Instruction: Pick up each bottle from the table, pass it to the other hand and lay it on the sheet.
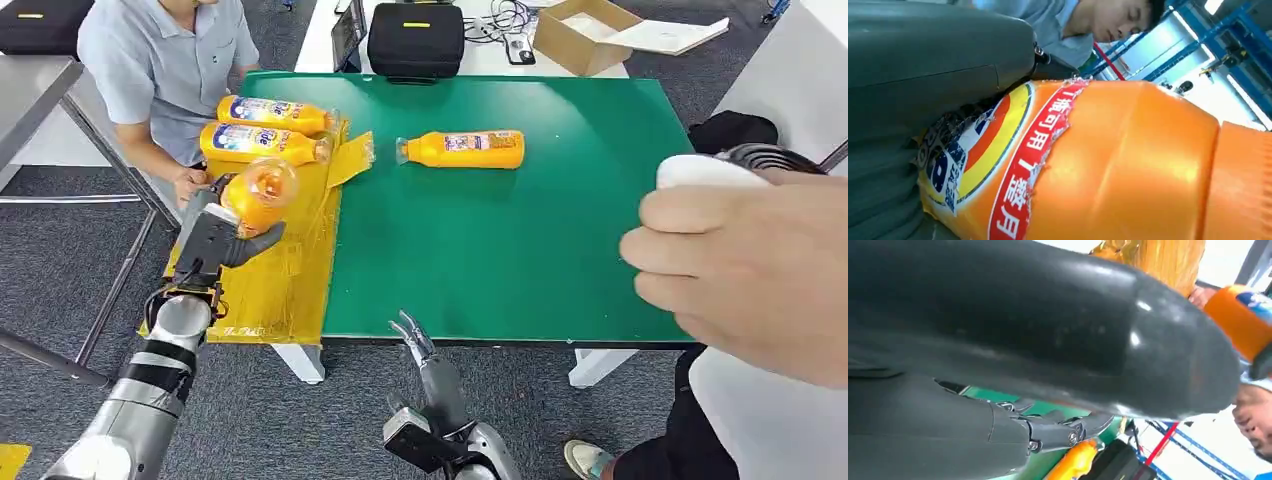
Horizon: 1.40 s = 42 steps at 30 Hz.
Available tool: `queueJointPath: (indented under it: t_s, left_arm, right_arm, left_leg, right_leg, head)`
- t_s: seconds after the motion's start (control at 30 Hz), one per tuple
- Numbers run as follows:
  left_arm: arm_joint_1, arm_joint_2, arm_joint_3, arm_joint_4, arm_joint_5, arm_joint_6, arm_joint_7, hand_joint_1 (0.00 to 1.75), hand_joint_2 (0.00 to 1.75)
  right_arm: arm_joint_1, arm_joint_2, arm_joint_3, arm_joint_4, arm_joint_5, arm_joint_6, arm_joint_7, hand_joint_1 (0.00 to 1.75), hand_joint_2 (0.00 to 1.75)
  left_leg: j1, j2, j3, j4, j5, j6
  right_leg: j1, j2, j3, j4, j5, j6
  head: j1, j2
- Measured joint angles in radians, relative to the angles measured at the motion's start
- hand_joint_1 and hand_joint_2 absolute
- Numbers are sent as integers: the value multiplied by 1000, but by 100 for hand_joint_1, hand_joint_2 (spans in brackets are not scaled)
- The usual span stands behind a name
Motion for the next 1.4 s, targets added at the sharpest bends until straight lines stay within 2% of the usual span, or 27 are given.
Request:
queueJointPath:
  t_s: [0.13, 0.33, 0.57, 1.2, 1.4]
  left_arm:
    - [-90, 5, -44, 121, -161, 34, 46, 175, 175]
    - [-254, 4, -147, 418, -434, 20, 178, 175, 175]
    - [-332, 0, -228, 610, -509, -56, 281, 175, 175]
    - [-368, -6, -260, 697, -510, -64, 289, 175, 175]
    - [-371, -6, -260, 711, -509, -129, 338, 175, 175]
  right_arm:
    - [-13, 9, 20, -3, -9, 22, 0, 0, 0]
    - [-38, 23, 49, -8, -32, 75, 0, 0, 0]
    - [-56, 24, 69, -8, -45, 84, 0, 0, 0]
    - [-65, 25, 84, -8, -48, 84, 0, 0, 0]
    - [-66, 31, 84, -8, -54, 83, 0, 0, 0]
  left_leg:
    - [0, 0, 0, 0, 0, 0]
    - [0, 1, 0, 0, 0, 0]
    - [0, 1, 0, 0, 0, 0]
    - [0, 1, 0, 0, 0, 0]
    - [0, 1, 0, 0, 0, 0]
  right_leg:
    - [0, 0, 0, 0, 0, 0]
    - [0, 0, 0, 0, 1, 0]
    - [0, 0, 0, 0, 0, 0]
    - [0, 0, 0, 0, 0, 0]
    - [0, 0, 0, 0, 0, 0]
  head:
    - [0, 0]
    - [0, 0]
    - [0, 0]
    - [0, 0]
    - [0, 0]
